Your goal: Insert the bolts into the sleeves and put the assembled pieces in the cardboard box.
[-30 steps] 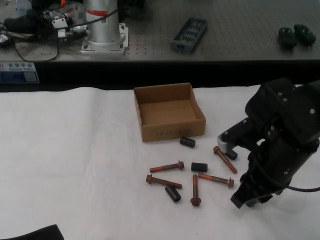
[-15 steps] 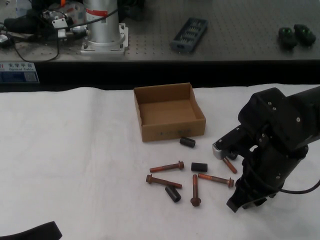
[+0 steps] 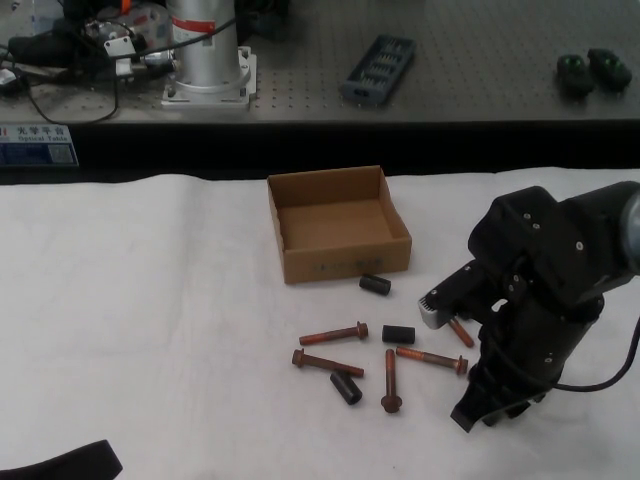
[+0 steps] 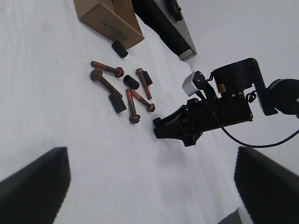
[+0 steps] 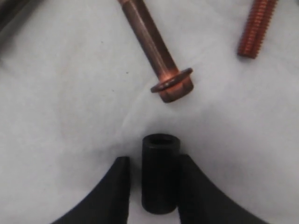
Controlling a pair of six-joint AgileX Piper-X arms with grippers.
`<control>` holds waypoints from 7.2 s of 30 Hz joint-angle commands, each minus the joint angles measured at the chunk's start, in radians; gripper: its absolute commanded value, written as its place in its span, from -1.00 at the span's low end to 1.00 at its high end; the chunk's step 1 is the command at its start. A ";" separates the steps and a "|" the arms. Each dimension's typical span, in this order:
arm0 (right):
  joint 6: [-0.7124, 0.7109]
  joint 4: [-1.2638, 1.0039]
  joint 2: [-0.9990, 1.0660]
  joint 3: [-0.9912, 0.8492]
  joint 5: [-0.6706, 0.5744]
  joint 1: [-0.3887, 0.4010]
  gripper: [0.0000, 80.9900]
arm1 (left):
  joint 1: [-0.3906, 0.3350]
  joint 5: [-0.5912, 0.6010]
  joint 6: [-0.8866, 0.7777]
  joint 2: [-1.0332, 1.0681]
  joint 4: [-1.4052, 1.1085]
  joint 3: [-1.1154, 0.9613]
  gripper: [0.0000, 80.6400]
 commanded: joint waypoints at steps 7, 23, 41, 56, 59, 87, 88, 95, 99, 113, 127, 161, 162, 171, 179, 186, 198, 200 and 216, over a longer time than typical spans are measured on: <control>-0.023 0.102 0.007 -0.016 0.010 0.001 -0.93 | 0.001 -0.010 0.018 0.000 -0.021 -0.011 0.72; 0.089 0.132 -0.352 0.145 -0.162 0.001 -0.93 | -0.005 -0.087 0.136 0.000 -0.023 -0.041 0.72; 0.105 0.175 -0.637 0.241 -0.221 0.001 -0.93 | -0.158 -0.127 0.530 0.761 -0.023 -0.425 0.72; 0.105 0.289 -0.840 0.241 -0.221 0.001 -0.93 | -0.475 -0.416 1.228 1.501 0.075 -0.921 0.72; 0.105 0.305 -0.879 0.241 -0.221 0.001 -0.93 | -0.495 -0.494 1.357 1.582 0.091 -0.989 0.72; 0.105 0.335 -0.933 0.241 -0.221 0.001 -0.93 | -0.498 -0.409 1.558 1.934 0.080 -1.268 0.18; 0.105 0.335 -0.933 0.241 -0.221 0.001 -0.93 | -0.498 -0.409 1.558 1.939 0.070 -1.268 0.18; 0.105 0.335 -0.933 0.241 -0.221 0.001 -0.93 | -0.498 -0.428 1.558 1.973 0.027 -1.268 0.18; 0.105 0.335 -0.933 0.241 -0.221 0.001 -0.93 | -0.499 -0.432 1.558 1.976 0.021 -1.268 0.17; 0.105 0.335 -0.933 0.241 -0.221 0.001 -0.93 | -0.499 -0.432 1.558 2.043 0.002 -1.268 0.17; 0.105 0.335 -0.933 0.241 -0.221 0.001 -0.93 | -0.499 -0.387 1.589 2.060 0.004 -1.268 -0.76; 0.288 -0.181 -0.756 0.241 -0.597 0.001 -0.93 | -0.344 -0.045 0.814 1.462 -0.013 -1.185 -0.98; 0.309 -0.227 -0.741 0.241 -0.625 0.001 -0.93 | -0.342 -0.017 0.793 1.437 -0.040 -1.159 -0.98; 0.470 -0.566 -0.619 0.241 -0.790 0.081 -0.93 | -0.342 0.060 0.339 1.299 -0.684 -0.881 -0.98; 0.604 -0.734 -0.565 0.241 -0.804 0.142 -0.93 | -0.342 0.061 0.044 1.298 -1.079 -0.740 -0.98; 0.700 -0.846 -0.564 0.241 -0.804 0.142 -0.93 | -0.342 0.061 0.008 1.298 -1.160 -0.702 -0.98; 0.758 -0.909 -0.564 0.241 -0.804 0.142 -0.93 | -0.342 0.111 -0.029 1.298 -1.166 -0.702 -0.98; 0.759 -0.909 -0.564 0.241 -0.804 0.142 -0.93 | -0.342 0.113 -0.039 1.298 -1.166 -0.702 -0.98; 0.764 -0.909 -0.564 0.241 -0.895 0.142 -0.93 | -0.342 0.180 -0.043 1.298 -1.204 -0.702 -0.98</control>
